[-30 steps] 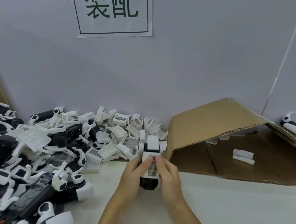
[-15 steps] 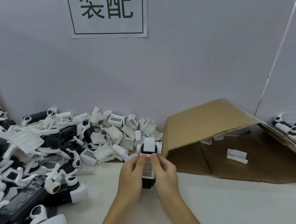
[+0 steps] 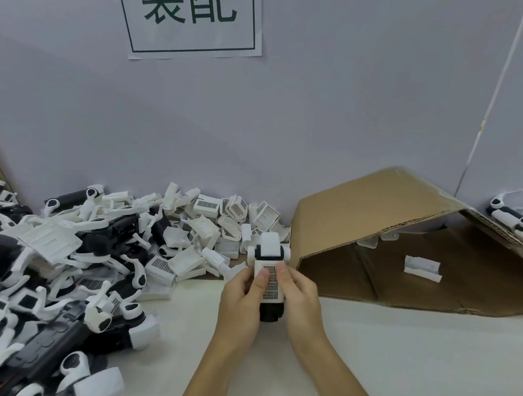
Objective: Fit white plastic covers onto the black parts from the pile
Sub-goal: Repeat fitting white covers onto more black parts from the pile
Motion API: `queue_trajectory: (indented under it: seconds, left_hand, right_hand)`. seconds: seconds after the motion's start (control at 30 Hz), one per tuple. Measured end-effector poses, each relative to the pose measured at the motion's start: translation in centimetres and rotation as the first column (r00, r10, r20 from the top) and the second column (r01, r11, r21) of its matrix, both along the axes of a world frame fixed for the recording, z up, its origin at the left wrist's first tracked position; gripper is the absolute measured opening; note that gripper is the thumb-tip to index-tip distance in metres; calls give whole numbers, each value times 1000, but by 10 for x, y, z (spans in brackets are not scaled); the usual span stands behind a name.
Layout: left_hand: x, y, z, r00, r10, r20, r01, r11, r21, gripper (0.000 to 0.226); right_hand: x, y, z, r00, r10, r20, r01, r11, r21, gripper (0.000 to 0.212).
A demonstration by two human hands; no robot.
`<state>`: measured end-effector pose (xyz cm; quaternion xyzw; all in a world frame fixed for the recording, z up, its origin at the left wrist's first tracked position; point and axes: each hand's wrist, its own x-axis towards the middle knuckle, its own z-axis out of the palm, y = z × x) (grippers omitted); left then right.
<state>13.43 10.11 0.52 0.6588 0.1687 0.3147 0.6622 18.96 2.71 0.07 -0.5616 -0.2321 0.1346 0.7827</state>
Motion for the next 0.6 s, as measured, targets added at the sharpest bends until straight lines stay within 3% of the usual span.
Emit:
queue_trajectory:
  seconds: [0.1, 0.23, 0.43, 0.5, 0.6]
  left_hand:
    - [2, 1, -2, 991, 133, -35, -133, 991, 11, 27]
    - [2, 3, -2, 981, 186, -61, -183, 981, 64, 31]
    - [-2, 6, 0, 997, -80, 14, 81, 995, -57, 21]
    - [-2, 6, 0, 998, -65, 2, 65, 998, -6, 22]
    - [-1, 4, 0, 1000, 6, -31, -6, 1000, 9, 26]
  right_hand:
    - [0, 0, -4, 994, -3, 108, 13, 995, -98, 24]
    - [-1, 4, -9, 983, -57, 174, 83, 986, -147, 26]
    - [5, 0, -6, 994, -76, 84, 82, 994, -73, 29]
    - [6, 0, -5, 999, -28, 27, 29, 998, -52, 28]
    - [6, -2, -6, 998, 8, 68, -5, 999, -53, 24]
